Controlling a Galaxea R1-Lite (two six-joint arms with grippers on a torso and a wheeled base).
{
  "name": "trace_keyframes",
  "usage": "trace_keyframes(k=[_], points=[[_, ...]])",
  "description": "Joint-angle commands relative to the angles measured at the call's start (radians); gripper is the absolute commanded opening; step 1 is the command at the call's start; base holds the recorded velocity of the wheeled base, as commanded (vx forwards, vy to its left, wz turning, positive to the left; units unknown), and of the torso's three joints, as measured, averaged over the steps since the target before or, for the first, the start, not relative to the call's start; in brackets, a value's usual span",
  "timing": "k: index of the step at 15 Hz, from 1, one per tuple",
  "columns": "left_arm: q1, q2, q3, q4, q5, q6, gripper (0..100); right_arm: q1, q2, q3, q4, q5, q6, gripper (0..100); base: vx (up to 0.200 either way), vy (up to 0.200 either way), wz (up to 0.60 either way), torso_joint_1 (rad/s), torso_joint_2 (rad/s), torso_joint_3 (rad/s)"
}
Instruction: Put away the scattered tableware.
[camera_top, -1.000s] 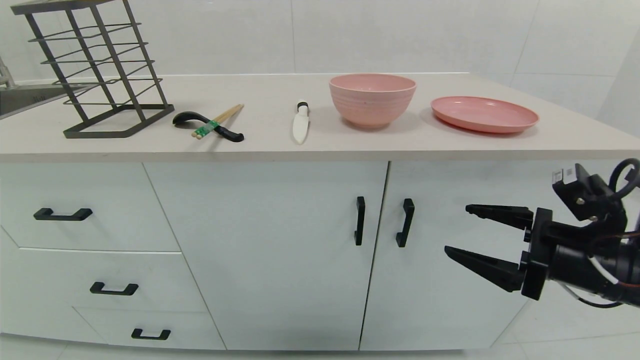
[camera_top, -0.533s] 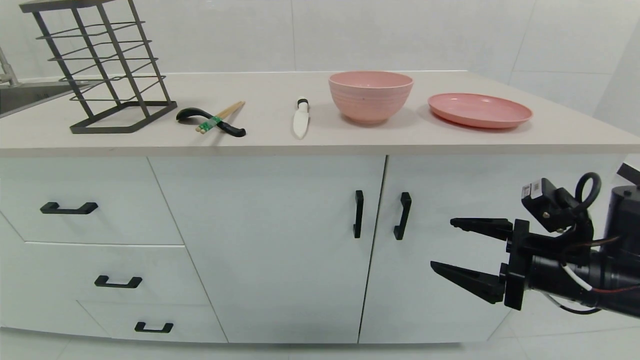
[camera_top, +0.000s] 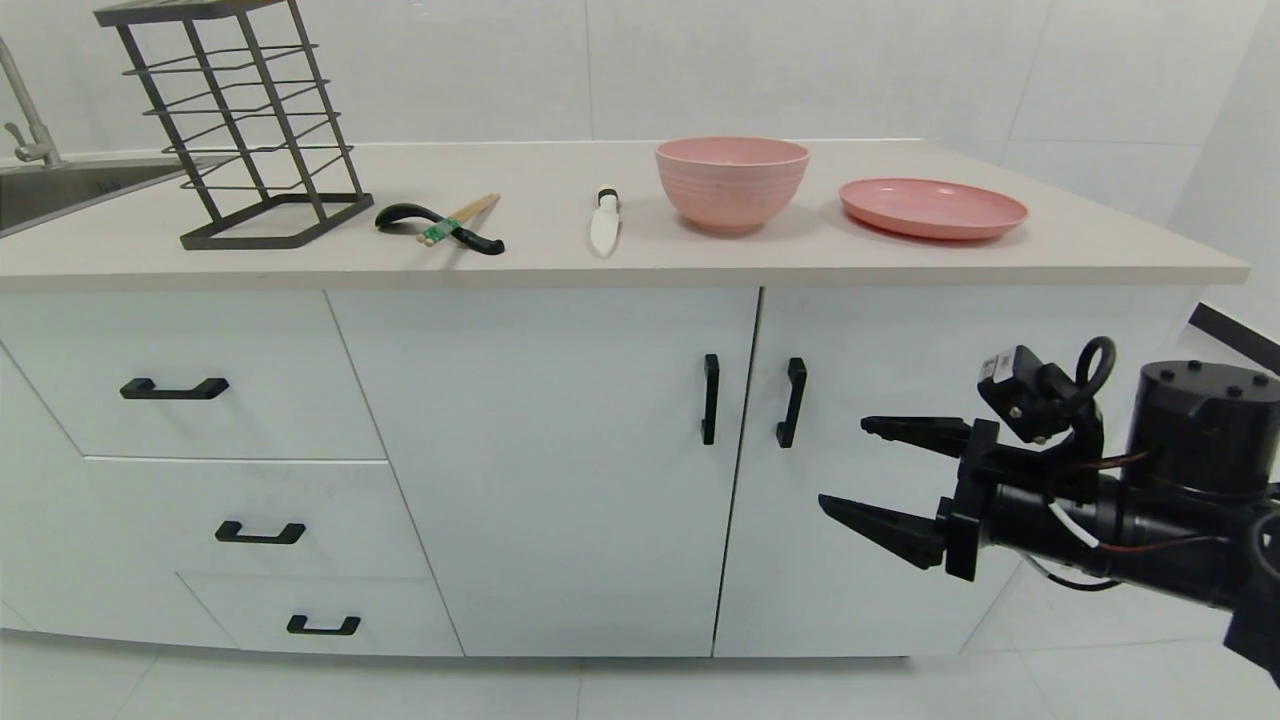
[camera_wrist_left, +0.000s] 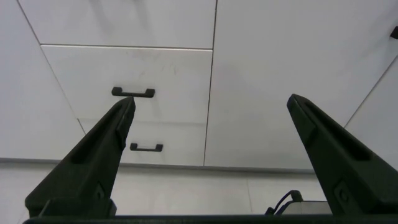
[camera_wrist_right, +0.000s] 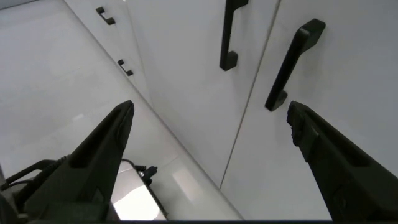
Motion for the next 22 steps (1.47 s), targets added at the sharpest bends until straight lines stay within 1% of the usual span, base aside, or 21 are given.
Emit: trace_keyframes(k=[1, 2, 5, 13, 15, 16, 17, 18, 19, 20, 21, 22], points=[[0.001, 0.0, 0.0, 0.0, 0.0, 0.0, 100, -0.002, 0.091, -0.039, -0.027, 0.0, -0.001, 100, 0.0, 0.0, 0.0, 0.0, 0.0, 0.0], [0.001, 0.0, 0.0, 0.002, -0.003, 0.005, 100, 0.001, 0.124, -0.054, -0.049, -0.001, -0.001, 100, 0.0, 0.0, 0.0, 0.0, 0.0, 0.0], [0.0, 0.0, 0.0, 0.002, -0.003, 0.005, 100, 0.001, 0.155, -0.057, -0.087, -0.005, -0.002, 100, 0.0, 0.0, 0.0, 0.0, 0.0, 0.0], [0.0, 0.0, 0.0, 0.0, -0.003, 0.006, 100, -0.002, 0.121, -0.017, -0.102, -0.008, -0.004, 100, 0.0, 0.0, 0.0, 0.0, 0.0, 0.0], [0.001, 0.0, 0.0, -0.003, -0.015, 0.009, 100, 0.001, 0.124, -0.016, -0.112, -0.008, -0.005, 100, 0.0, 0.0, 0.0, 0.0, 0.0, 0.0], [0.001, 0.0, -0.003, -0.028, -0.021, 0.011, 100, 0.0, 0.123, -0.017, -0.112, -0.008, -0.005, 100, 0.0, 0.0, 0.0, 0.0, 0.0, 0.0], [0.001, 0.0, -0.1, -0.19, -0.026, -0.006, 100, 0.0, 0.123, -0.011, -0.112, -0.008, -0.005, 100, 0.0, 0.0, 0.0, 0.0, 0.0, 0.0], [0.01, 0.035, -0.21, -0.222, -0.041, -0.014, 100, -0.008, 0.123, -0.011, -0.113, -0.006, -0.004, 100, 0.0, 0.0, 0.0, 0.0, 0.0, 0.0], [0.009, 0.044, -0.253, -0.186, -0.066, -0.014, 100, -0.016, 0.121, -0.008, -0.113, -0.005, -0.004, 100, 0.0, 0.0, 0.0, 0.0, 0.0, 0.0], [-0.013, 0.038, -0.258, -0.087, -0.126, -0.031, 100, -0.017, 0.12, 0.001, -0.118, -0.003, -0.005, 100, 0.0, 0.0, 0.0, 0.0, 0.0, 0.0], [-0.02, 0.051, -0.258, -0.052, -0.156, -0.063, 100, -0.017, 0.12, 0.009, -0.135, -0.001, -0.005, 100, 0.0, 0.0, 0.0, 0.0, 0.0, 0.0], [-0.031, 0.091, -0.27, -0.051, -0.202, -0.075, 100, -0.016, 0.12, 0.022, -0.151, 0.0, -0.004, 100, 0.0, 0.0, 0.0, 0.0, 0.0, 0.0]])
